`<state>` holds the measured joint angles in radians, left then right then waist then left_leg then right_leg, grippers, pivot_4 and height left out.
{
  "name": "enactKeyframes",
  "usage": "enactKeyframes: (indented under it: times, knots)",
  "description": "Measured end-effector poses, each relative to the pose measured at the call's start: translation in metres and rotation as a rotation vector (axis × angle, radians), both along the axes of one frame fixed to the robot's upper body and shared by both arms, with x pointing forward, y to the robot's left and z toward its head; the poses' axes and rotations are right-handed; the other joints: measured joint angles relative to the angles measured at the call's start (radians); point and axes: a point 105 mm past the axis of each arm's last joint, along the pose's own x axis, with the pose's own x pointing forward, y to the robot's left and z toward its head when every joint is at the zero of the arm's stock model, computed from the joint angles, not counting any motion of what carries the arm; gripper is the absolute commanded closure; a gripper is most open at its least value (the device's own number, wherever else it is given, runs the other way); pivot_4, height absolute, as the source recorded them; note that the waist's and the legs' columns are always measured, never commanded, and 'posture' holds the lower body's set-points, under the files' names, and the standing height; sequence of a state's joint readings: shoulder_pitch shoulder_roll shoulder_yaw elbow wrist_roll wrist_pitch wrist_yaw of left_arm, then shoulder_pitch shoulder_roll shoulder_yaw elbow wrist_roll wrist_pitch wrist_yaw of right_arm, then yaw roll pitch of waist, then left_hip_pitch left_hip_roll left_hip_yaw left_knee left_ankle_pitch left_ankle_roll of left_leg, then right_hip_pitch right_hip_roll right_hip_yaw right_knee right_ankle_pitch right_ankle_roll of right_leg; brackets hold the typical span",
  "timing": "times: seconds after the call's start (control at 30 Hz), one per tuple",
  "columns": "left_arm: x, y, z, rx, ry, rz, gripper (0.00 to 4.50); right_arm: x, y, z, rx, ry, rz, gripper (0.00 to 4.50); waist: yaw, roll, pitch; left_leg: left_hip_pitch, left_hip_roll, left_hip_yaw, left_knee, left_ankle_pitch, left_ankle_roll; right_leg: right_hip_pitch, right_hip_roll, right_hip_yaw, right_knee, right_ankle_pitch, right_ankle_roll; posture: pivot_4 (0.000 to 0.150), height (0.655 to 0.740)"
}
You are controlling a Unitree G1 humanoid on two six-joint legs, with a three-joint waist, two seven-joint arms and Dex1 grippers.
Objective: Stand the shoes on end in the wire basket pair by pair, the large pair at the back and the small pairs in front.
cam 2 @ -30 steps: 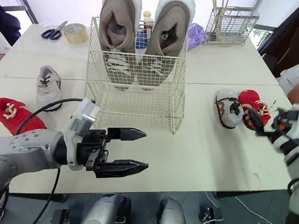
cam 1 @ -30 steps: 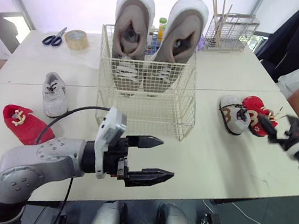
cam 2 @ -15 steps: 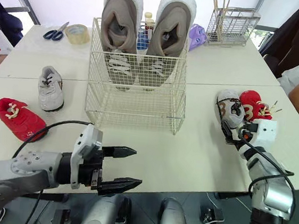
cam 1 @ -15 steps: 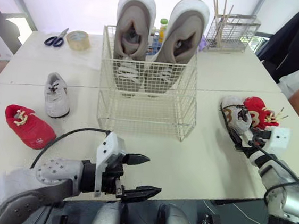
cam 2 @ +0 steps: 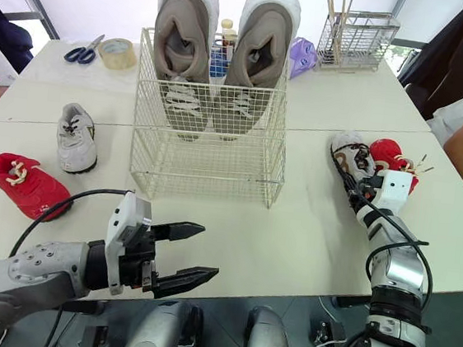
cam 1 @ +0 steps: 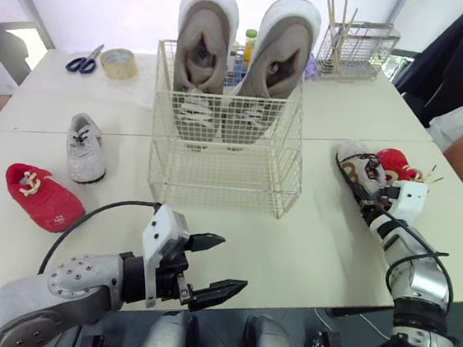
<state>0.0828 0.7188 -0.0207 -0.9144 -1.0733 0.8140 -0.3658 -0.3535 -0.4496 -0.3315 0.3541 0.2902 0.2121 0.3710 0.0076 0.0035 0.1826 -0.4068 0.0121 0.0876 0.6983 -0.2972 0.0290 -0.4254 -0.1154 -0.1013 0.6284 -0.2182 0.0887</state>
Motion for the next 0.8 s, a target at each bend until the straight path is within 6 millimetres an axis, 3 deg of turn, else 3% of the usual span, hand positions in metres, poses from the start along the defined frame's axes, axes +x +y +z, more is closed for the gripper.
enactKeyframes:
  times: [0.07,0.13,0.17,0.2,0.23,0.3,0.37,0.4,0.47,0.57,0.63,0.7,0.8]
  knots:
    - [0.001,0.004,0.002,0.004,-0.006,0.003,0.0,0.001,0.0,0.003,-0.006,-0.007,0.005,2.97,-0.001,0.0,0.0,0.0,0.0,0.0,0.0,0.0,-0.001,0.0,0.0,0.0,0.0,0.0,0.0,0.15,0.74]
    - [0.005,0.02,0.018,-0.028,-0.026,0.021,0.0,0.009,-0.007,0.029,-0.062,-0.049,0.039,2.97,-0.003,0.007,0.004,-0.002,0.0,0.001,0.001,0.002,-0.003,-0.003,-0.001,0.001,0.001,0.0,0.0,0.15,0.74]
    - [0.009,0.03,0.028,-0.043,-0.038,0.035,0.0,0.016,-0.015,0.059,-0.098,-0.107,0.057,2.97,-0.004,0.014,0.009,-0.002,-0.001,0.003,0.001,0.002,-0.002,-0.004,-0.002,0.003,0.0,0.0,-0.001,0.15,0.74]
    - [0.013,0.039,0.037,-0.054,-0.056,0.047,0.0,0.02,-0.021,0.103,-0.136,-0.211,0.068,2.97,-0.004,0.021,0.012,-0.003,-0.002,0.005,0.0,0.0,0.0,-0.006,-0.002,0.005,0.0,0.0,-0.001,0.15,0.74]
    - [0.016,0.046,0.049,-0.083,-0.071,0.046,0.0,0.021,-0.023,0.158,-0.165,-0.353,0.092,2.97,-0.004,0.024,0.012,-0.002,-0.002,0.006,0.0,-0.001,0.002,-0.007,-0.002,0.005,0.001,0.0,0.001,0.15,0.74]
    - [0.021,0.053,0.065,-0.116,-0.097,0.028,0.0,0.004,-0.014,0.251,-0.252,-0.592,0.176,2.97,-0.002,0.023,0.013,-0.002,0.001,0.004,-0.002,0.0,0.0,-0.006,0.001,0.003,0.001,0.0,0.003,0.15,0.74]
    - [0.028,0.058,0.075,-0.126,-0.122,0.02,0.0,-0.022,0.009,0.314,-0.351,-0.749,0.318,2.97,0.0,0.019,0.01,-0.001,0.001,0.002,-0.006,0.001,-0.003,-0.005,0.003,0.002,0.0,-0.002,0.001,0.15,0.74]
    - [0.031,0.059,0.079,-0.127,-0.132,0.017,0.0,-0.033,0.023,0.33,-0.385,-0.774,0.416,2.97,-0.001,0.016,0.01,-0.001,0.002,0.002,-0.007,0.001,-0.003,-0.005,0.003,0.002,-0.001,-0.003,0.001,0.15,0.74]
    - [0.034,0.061,0.084,-0.126,-0.139,0.008,0.0,-0.049,0.053,0.342,-0.422,-0.747,0.637,2.97,-0.003,0.014,0.01,-0.001,0.002,0.003,-0.008,0.001,-0.003,-0.005,0.003,0.002,-0.003,-0.003,0.001,0.15,0.74]
    - [0.035,0.067,0.085,-0.135,-0.1,0.004,0.0,-0.068,0.084,0.33,-0.382,-0.585,0.955,2.97,-0.004,0.013,0.011,-0.002,0.0,0.005,-0.007,0.0,-0.001,-0.005,-0.001,0.002,-0.003,-0.002,0.001,0.15,0.74]
    - [0.037,0.076,0.09,-0.136,-0.099,0.034,0.0,-0.091,0.107,0.327,-0.356,-0.502,1.188,2.97,-0.005,0.013,0.012,-0.002,0.0,0.005,-0.007,-0.002,0.002,-0.006,-0.002,0.002,-0.003,-0.002,0.001,0.15,0.74]
    - [0.037,0.086,0.097,-0.159,-0.092,0.058,0.0,-0.118,0.124,0.329,-0.382,-0.493,1.383,2.97,-0.003,0.012,0.012,-0.002,0.0,0.004,-0.007,-0.002,0.003,-0.006,-0.002,0.002,-0.003,-0.002,0.001,0.15,0.74]
    - [0.037,0.109,0.103,-0.222,-0.046,0.115,0.0,-0.137,0.144,0.317,-0.462,-0.453,1.613,2.97,-0.01,0.011,0.012,-0.001,0.0,0.004,-0.007,-0.002,0.002,-0.005,-0.002,0.002,-0.003,-0.002,0.001,0.15,0.74]
